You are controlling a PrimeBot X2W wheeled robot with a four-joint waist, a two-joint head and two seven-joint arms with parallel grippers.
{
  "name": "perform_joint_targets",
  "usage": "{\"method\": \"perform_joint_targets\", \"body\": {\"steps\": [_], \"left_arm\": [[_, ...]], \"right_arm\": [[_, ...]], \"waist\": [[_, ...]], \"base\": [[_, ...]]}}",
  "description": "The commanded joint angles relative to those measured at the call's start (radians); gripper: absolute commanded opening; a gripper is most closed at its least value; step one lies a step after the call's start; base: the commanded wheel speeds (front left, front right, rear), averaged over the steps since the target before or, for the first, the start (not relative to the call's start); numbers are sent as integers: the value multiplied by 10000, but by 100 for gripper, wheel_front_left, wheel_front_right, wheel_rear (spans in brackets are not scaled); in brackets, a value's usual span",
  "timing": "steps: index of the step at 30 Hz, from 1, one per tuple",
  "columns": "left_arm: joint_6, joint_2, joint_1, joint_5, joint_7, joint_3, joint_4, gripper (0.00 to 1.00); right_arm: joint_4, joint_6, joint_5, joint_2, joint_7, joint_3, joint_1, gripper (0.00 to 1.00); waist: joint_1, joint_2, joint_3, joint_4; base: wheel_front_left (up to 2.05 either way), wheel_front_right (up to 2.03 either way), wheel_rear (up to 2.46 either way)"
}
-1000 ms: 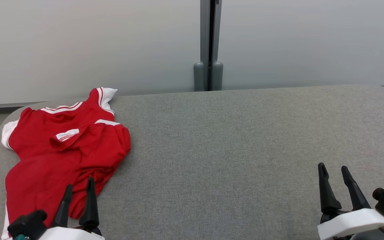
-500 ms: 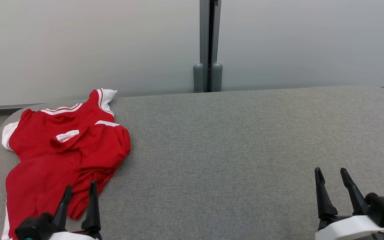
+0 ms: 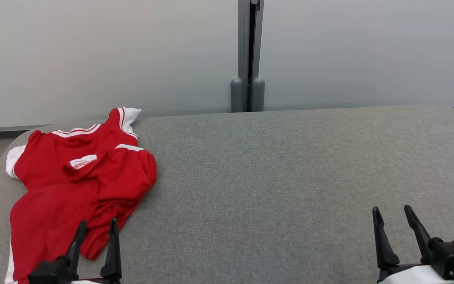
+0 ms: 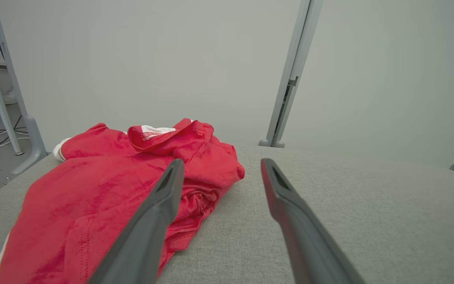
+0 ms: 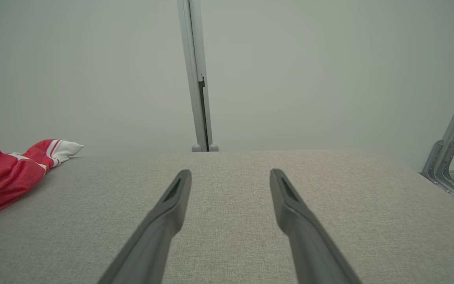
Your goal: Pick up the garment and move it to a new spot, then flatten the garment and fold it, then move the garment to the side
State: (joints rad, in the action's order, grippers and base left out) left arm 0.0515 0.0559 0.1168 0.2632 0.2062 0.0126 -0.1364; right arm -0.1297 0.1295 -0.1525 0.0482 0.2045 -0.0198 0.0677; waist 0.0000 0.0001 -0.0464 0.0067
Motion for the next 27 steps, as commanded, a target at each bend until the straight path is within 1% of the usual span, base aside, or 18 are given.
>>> {"method": "perform_joint_targets", "body": {"steps": [1, 27], "left_arm": [[-62, 69, 93, -299, 96, 2, 110, 100], [-194, 5, 613, -2078, 586, 344, 6, 100]], "right_arm": [[72, 19, 283, 46, 121, 82, 53, 100], [87, 20, 1571, 49, 609, 595, 443, 100]], "waist": [[0, -1, -8, 10], [0, -1, -155, -74]], "base": [[0, 0, 0], [0, 0, 0]]}}
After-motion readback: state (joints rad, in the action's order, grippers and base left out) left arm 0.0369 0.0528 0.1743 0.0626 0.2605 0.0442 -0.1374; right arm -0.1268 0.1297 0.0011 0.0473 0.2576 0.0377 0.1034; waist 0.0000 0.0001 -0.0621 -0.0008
